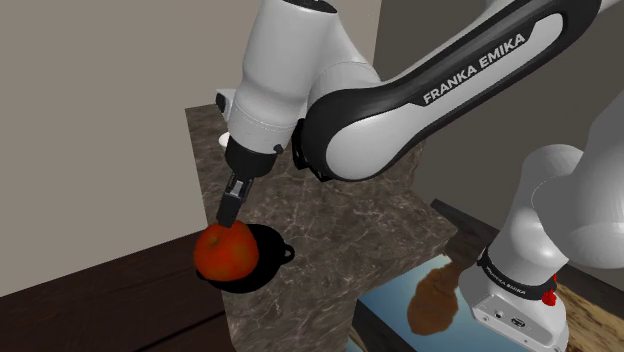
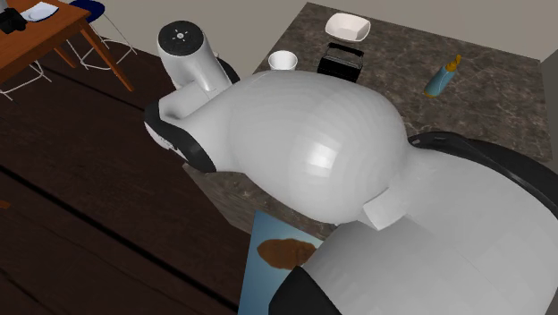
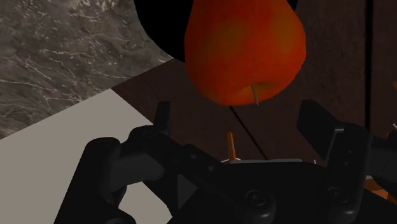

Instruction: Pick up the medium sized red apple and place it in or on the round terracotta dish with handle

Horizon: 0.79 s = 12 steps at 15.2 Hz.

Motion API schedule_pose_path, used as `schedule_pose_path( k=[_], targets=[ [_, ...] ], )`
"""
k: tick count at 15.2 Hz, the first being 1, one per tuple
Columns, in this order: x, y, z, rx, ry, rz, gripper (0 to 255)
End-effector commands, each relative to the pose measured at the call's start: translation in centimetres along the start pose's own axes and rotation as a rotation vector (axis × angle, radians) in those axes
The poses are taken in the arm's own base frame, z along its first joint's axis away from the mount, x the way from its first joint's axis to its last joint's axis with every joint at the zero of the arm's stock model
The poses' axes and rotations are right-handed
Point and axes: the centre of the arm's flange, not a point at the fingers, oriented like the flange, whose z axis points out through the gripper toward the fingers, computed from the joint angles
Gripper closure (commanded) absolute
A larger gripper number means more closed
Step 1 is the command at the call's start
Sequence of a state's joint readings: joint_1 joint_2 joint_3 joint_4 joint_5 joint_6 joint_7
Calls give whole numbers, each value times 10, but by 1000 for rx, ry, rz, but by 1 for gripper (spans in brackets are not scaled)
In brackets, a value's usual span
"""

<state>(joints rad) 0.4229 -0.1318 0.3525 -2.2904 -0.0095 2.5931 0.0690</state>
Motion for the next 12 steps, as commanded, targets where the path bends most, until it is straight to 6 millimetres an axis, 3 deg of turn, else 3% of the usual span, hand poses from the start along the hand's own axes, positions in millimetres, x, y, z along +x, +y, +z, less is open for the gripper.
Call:
schedule_pose_path(
  k=[1, 4, 12],
  targets=[
    [0, 0, -13, 0, 0, 0, 0],
    [0, 0, -50, 0, 0, 0, 0],
    [0, 0, -50, 0, 0, 0, 0]
  ],
)
